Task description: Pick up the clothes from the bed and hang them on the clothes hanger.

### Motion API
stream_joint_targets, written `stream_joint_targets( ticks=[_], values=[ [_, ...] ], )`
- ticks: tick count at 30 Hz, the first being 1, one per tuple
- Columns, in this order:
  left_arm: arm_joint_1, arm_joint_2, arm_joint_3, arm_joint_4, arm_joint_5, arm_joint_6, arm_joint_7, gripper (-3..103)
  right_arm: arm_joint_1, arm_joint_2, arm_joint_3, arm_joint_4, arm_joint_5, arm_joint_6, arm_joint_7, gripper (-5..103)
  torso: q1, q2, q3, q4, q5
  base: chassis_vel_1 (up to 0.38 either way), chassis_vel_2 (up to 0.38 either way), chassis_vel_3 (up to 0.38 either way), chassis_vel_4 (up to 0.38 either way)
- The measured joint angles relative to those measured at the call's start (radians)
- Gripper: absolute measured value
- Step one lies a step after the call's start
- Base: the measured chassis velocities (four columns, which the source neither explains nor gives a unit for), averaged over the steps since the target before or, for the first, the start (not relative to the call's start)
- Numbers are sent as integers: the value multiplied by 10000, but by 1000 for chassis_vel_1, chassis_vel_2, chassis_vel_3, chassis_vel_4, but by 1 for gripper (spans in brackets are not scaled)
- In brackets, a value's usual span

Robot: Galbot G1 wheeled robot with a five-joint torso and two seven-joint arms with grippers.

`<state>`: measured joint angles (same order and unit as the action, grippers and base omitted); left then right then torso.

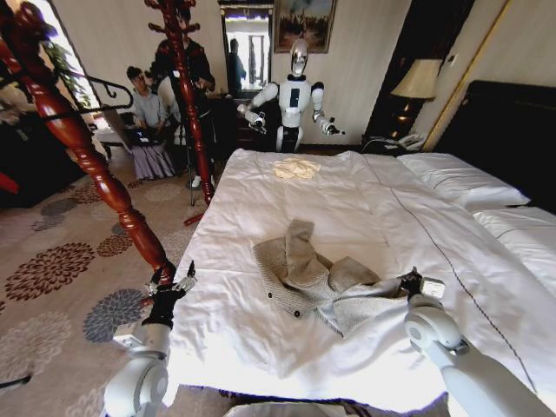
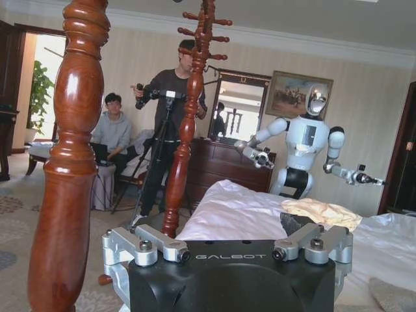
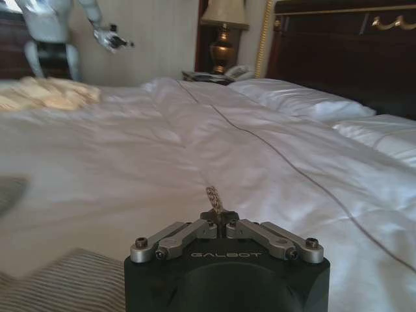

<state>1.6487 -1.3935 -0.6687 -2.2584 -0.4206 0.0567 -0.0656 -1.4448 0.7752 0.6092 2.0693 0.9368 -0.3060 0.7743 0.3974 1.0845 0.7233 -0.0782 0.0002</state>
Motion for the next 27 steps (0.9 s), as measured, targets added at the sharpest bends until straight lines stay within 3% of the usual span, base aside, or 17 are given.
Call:
stream_joint_targets(
  ticks=[3, 4, 9, 10, 14, 19, 24, 27],
  values=[
    [-124, 310, 31, -28, -743, -33, 64, 100, 210, -181, 331, 911, 1047, 1203, -1430, 1, -1, 0, 0, 2, -1, 0, 0, 0, 0],
    [-124, 310, 31, -28, -743, -33, 64, 100, 210, -181, 331, 911, 1047, 1203, -1430, 1, -1, 0, 0, 2, -1, 0, 0, 0, 0],
    [-513, 969, 598, -17, -2594, -380, 635, 100, 779, -803, 726, 1315, 1939, 3119, -3804, 1, -1, 0, 0, 2, 1, 0, 0, 0, 0],
    [-513, 969, 598, -17, -2594, -380, 635, 100, 779, -803, 726, 1315, 1939, 3119, -3804, 1, -1, 0, 0, 2, 1, 0, 0, 0, 0],
    [-1036, 1656, 1453, 482, -3373, -651, 1065, 100, 1359, -1398, 1193, 1705, 3466, 3954, -5050, 1, -1, 0, 0, 1, -2, 0, 0, 0, 0],
    [-1651, 1959, 2442, 1323, -3134, -783, 1245, 100, 2010, -1807, 1351, 1840, 4163, 4324, -5558, 1, 0, 0, 1, 2, -2, 0, 0, 0, 0],
    [-2560, 1988, 4313, 2720, -1446, -1138, 1627, 100, 2296, -2166, 1398, 2039, 4460, 4488, -5919, 1, 0, 0, 1, 0, -1, 0, 0, 0, 0],
    [-2838, 2071, 4922, 3187, -715, -1277, 1770, 100, 2169, -2204, 1340, 2056, 4266, 4485, -5989, 1, 0, -1, 0, 0, -2, 0, 0, 0, 0]
  ],
)
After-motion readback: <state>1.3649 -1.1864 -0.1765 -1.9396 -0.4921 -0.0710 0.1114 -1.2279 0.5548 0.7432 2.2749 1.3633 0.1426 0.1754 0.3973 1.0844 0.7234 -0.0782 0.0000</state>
